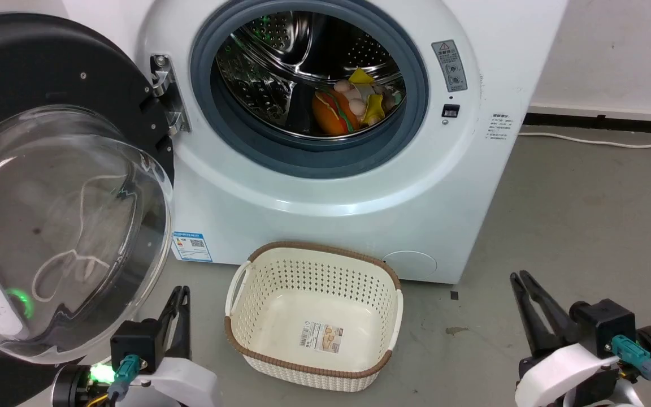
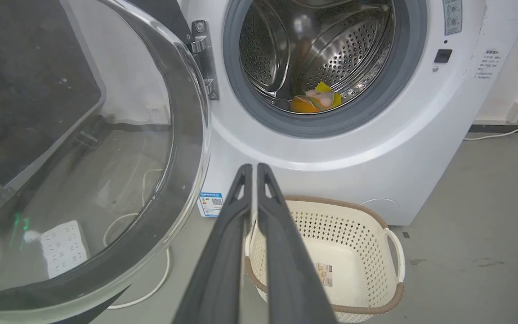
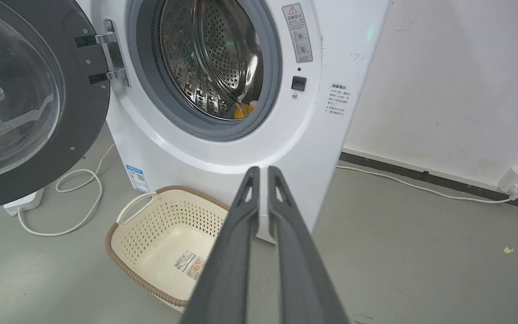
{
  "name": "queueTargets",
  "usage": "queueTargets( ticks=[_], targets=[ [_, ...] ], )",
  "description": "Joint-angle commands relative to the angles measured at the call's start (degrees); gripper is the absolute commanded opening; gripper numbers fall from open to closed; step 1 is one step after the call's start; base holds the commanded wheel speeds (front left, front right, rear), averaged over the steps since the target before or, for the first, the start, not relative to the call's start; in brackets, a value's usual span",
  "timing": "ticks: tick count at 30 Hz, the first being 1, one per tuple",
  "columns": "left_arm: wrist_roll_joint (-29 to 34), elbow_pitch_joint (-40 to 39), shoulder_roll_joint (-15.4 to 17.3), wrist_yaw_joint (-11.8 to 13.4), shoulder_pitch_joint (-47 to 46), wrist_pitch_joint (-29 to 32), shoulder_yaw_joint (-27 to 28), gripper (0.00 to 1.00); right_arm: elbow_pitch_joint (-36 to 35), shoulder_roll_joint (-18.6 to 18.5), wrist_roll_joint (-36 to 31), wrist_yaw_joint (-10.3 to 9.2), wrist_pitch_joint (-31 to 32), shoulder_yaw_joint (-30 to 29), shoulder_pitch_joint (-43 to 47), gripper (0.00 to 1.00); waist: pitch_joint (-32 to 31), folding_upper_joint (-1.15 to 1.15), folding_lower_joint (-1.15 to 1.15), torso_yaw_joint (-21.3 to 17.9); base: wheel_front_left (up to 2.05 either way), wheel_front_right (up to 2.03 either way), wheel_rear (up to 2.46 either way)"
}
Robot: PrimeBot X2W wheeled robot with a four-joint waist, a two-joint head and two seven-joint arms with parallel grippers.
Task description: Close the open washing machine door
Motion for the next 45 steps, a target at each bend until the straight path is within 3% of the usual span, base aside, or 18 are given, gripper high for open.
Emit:
queueTargets(
  ticks=[1, 19, 34, 45],
  targets=[
    [0.00, 0.00, 0.00, 0.00, 0.00, -0.01, 0.00, 1.00, 0.00, 0.00, 0.01, 0.00, -0.01, 0.00, -0.01, 1.00, 0.00, 0.00, 0.00, 0.00, 0.00, 0.00, 0.00],
    [-0.10, 0.23, 0.02, 0.52, -0.52, -2.09, -1.39, 1.00, 0.50, 0.04, 1.06, 0.01, -2.08, -0.45, 0.05, 1.00, -0.12, 0.00, 0.00, 0.97, 0.00, 0.00, 0.00],
    [-0.19, 0.41, 0.25, 0.99, -0.87, -4.36, -2.72, 1.00, 1.13, 0.09, 0.97, 0.01, -4.34, 0.55, 0.15, 1.00, -0.53, 0.00, 0.00, 8.12, 0.00, 0.00, 0.00],
    [-0.41, -0.70, 0.25, 2.33, -0.44, -5.68, -2.55, 1.00, 2.42, 0.04, 0.92, 0.02, -5.66, 3.46, -1.54, 1.00, 0.01, 0.00, 0.00, 11.13, 0.00, 0.00, 0.00]
  ],
)
